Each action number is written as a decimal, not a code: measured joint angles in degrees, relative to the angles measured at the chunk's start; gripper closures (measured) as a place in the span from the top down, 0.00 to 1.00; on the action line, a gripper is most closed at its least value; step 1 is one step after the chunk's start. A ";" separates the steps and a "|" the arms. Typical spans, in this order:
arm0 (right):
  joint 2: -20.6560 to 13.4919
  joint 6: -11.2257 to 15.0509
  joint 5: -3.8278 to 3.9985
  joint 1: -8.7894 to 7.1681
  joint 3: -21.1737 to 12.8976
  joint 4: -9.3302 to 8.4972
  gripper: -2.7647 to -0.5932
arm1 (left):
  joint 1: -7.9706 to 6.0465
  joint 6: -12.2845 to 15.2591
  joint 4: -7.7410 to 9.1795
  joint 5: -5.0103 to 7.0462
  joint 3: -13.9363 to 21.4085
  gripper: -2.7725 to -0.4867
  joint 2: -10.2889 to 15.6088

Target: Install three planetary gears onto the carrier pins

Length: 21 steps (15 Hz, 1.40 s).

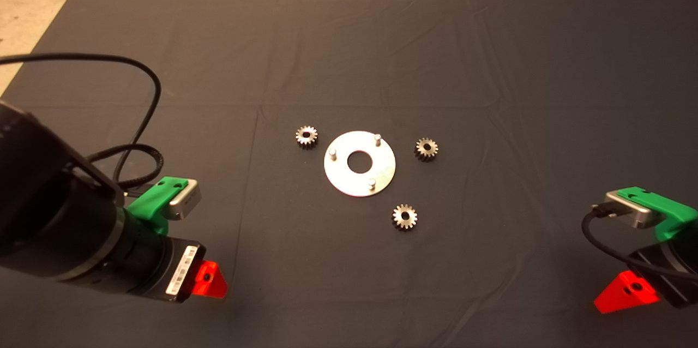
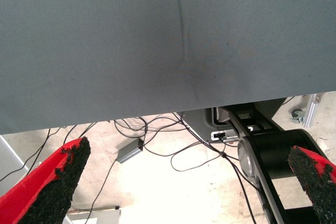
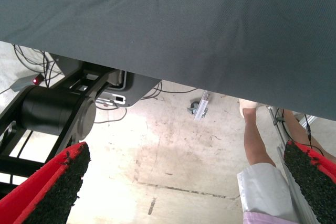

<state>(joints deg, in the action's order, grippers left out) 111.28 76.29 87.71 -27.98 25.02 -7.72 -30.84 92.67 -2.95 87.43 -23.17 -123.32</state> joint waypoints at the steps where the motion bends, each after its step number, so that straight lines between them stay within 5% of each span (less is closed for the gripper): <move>1: 0.00 0.00 0.02 0.00 0.00 0.00 0.99 | 0.00 0.00 0.00 0.00 0.00 0.99 0.00; 9: 1.91 0.00 0.04 -0.01 0.00 -0.01 0.99 | 0.00 -0.97 -0.32 -0.02 -1.45 0.99 -1.19; 15: 4.02 0.00 0.00 0.01 0.00 0.00 0.99 | 0.15 -9.55 -6.29 -0.02 -11.66 0.99 -2.73; 18: 4.12 0.00 0.07 0.00 0.00 0.00 0.99 | 2.77 -14.14 -9.09 -0.09 -20.76 0.99 -4.16; 21: 4.35 0.00 -0.01 -0.30 0.01 -0.02 0.99 | 4.18 -16.75 -9.82 0.16 -26.70 0.99 -10.70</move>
<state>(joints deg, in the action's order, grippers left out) 115.63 76.29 87.70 -28.28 25.03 -7.74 -26.67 75.92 -12.77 87.59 -49.88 -134.02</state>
